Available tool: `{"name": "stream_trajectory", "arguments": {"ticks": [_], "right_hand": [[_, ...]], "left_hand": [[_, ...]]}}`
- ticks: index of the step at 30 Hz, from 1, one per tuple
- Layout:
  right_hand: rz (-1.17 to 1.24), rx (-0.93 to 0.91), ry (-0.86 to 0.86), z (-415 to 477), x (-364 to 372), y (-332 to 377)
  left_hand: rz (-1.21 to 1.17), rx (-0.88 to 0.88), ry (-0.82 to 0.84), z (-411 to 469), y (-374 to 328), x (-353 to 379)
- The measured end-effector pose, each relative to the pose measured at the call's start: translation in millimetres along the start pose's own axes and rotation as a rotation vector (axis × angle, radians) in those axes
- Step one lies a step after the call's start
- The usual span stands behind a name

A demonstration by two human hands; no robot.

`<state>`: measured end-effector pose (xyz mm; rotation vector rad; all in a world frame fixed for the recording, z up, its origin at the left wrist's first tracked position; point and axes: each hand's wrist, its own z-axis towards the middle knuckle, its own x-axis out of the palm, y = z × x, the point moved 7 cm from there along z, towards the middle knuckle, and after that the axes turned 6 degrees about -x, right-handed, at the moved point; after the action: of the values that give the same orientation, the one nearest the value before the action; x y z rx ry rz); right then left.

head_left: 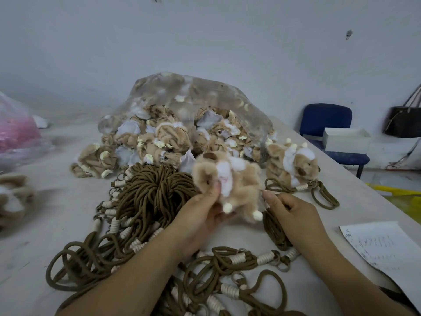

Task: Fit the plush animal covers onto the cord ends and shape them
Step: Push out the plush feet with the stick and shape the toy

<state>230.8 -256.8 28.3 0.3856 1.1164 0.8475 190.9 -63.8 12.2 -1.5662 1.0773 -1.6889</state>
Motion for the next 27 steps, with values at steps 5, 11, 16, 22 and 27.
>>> {"name": "stream_trajectory", "arguments": {"ticks": [5,11,16,22,27], "right_hand": [[0.046,-0.039,-0.02,-2,-3,4],[-0.038,-0.006,0.011,0,-2,0],[-0.098,-0.046,0.019,-2,-3,6],[-0.168,-0.099,0.038,-3,-1,9],[-0.101,-0.076,0.054,-2,-3,7]], "left_hand": [[-0.035,-0.053,-0.211,0,3,-13],[0.801,0.518,-0.584,-27,-50,-17],[1.184,0.651,-0.42,-25,-40,16],[0.665,0.424,-0.459,-16,-34,-18],[0.602,0.485,-0.506,-23,-42,-17]]}}
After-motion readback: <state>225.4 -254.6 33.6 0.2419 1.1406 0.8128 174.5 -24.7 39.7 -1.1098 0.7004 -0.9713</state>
